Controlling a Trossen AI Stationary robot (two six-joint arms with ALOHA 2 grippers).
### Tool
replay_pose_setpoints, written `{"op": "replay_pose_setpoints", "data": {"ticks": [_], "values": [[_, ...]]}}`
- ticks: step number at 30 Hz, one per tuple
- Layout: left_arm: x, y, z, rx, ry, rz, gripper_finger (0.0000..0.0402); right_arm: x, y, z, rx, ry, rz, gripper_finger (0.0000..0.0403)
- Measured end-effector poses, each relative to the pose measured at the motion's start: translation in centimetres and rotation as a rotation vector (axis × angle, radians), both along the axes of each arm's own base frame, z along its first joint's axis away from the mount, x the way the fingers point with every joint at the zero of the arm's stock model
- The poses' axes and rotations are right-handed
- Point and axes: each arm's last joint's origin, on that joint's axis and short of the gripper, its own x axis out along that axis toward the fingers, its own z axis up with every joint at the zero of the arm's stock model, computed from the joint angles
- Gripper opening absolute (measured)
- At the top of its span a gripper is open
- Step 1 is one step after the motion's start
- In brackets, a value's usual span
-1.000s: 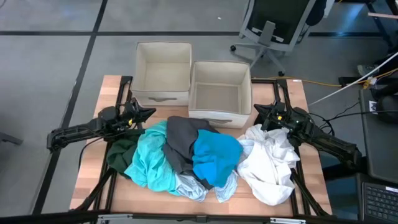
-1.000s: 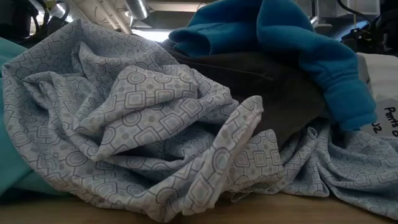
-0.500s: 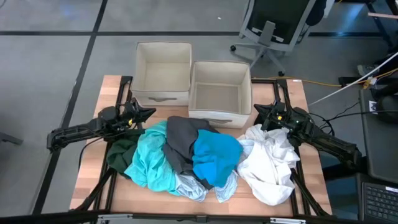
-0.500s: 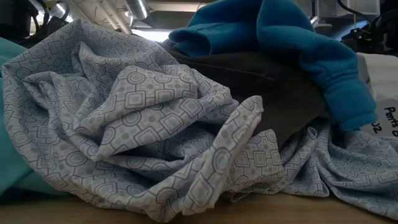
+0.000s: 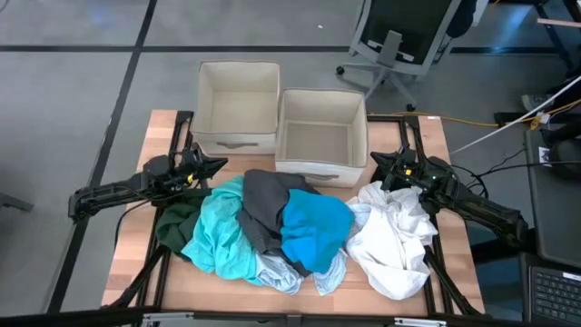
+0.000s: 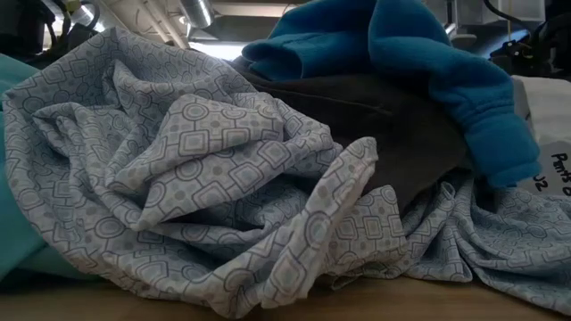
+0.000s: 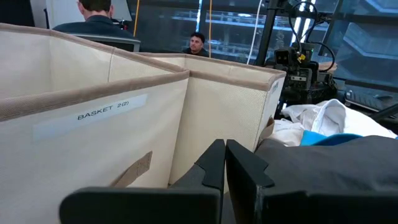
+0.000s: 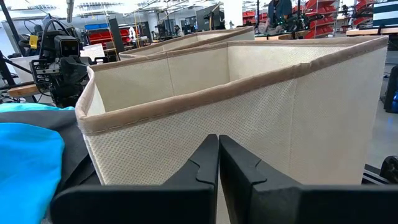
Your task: Sort clothes
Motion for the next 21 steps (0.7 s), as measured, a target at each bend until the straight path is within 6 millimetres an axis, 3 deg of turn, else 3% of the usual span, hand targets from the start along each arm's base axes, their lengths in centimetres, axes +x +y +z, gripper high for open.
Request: {"op": "replay_pose_setpoints", "data": {"ticks": [21], "values": [[-0.05,-0.01,0.65,0.027,-0.061,0.003,0.0006,-0.02,-0.01,0.49,0.063,-0.094,-0.004,0.0017]]}}
